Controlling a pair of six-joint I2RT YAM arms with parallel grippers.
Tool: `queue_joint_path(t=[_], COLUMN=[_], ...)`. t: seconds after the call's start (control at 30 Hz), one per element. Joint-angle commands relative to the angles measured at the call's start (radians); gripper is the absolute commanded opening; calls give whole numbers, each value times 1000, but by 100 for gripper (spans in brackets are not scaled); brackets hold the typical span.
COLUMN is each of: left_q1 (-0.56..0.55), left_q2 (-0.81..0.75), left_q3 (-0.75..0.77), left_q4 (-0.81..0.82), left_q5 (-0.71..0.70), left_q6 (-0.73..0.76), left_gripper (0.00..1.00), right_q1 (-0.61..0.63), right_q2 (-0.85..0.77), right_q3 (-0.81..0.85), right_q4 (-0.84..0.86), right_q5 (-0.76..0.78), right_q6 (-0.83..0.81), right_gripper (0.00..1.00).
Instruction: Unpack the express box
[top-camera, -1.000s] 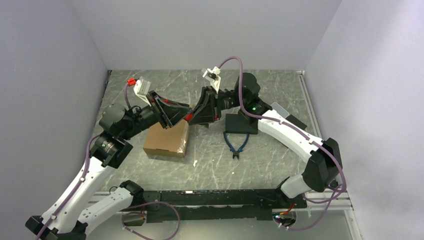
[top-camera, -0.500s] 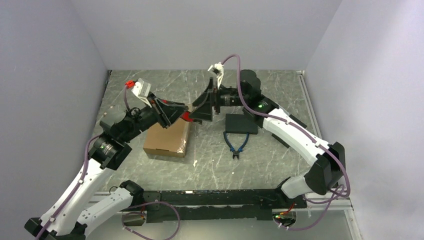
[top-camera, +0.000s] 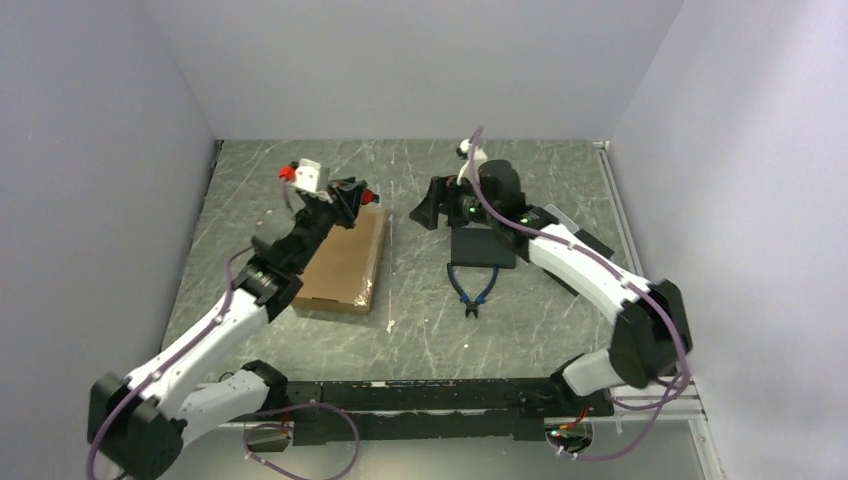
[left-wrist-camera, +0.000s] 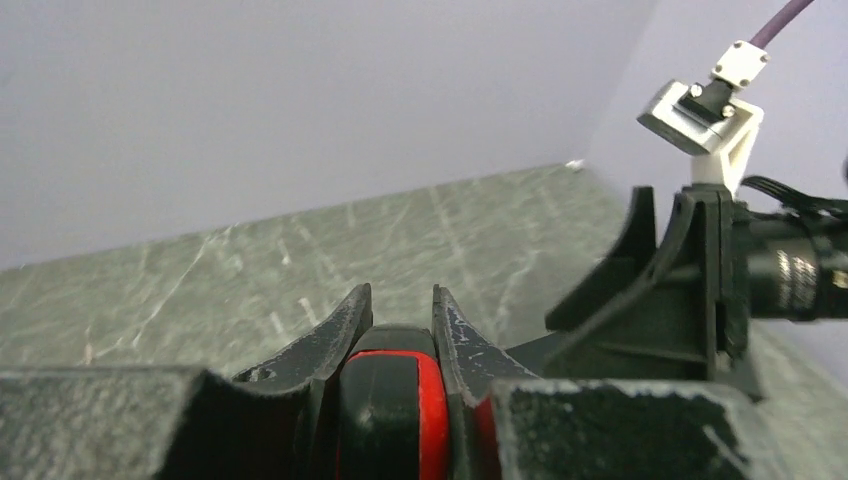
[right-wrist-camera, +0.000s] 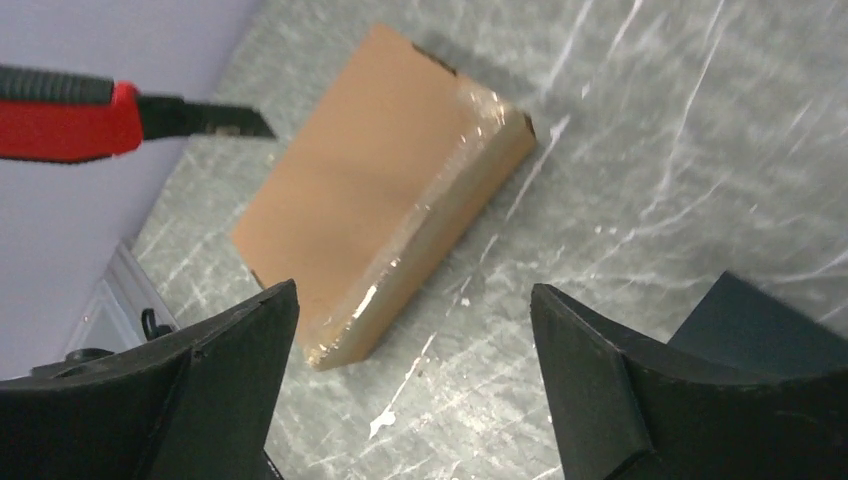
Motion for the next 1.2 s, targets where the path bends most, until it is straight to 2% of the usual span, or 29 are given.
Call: queue_joint_path(t=[0.0, 0.13, 0.23, 0.3, 0.53, 0.7, 0.77, 0.87, 1.0, 1.17], left_q1=[-2, 5, 25, 46, 61, 61, 61, 60, 59, 57], left_q2=[143, 272, 333, 363, 425, 444, 457, 483, 505, 538], left_q3=[-15, -13, -11, -10, -19, -27, -37, -32, -22, -14], left_q4=[259, 354, 377, 374, 388, 388, 406, 420, 423, 428], left_q5=[-134, -157, -149, -135, -73, -51, -41, -18, -12, -14], left_q6=[129, 163, 144, 106, 63, 51, 42, 46, 61, 73], left_gripper=[0, 0, 0, 0, 0, 0, 0, 0, 0, 0], right_q1=[8, 4, -7, -14, -11, 23, 30, 45, 69, 81], right_q2=[135, 271, 377, 433, 540, 480, 490, 515, 539, 581], right_q3=[4, 61, 147, 183, 240, 3, -43, -68, -36, -18], right_q4=[86, 171, 164, 186, 185, 454, 547, 633, 615, 628], right_q5=[-57, -107, -103, -113, -181, -202, -249, -280, -270, -276], right_q6=[54, 177, 245, 292, 272, 305, 365, 436, 437, 481], right_gripper=[84, 66, 46, 40, 37, 59, 61, 61, 61, 51])
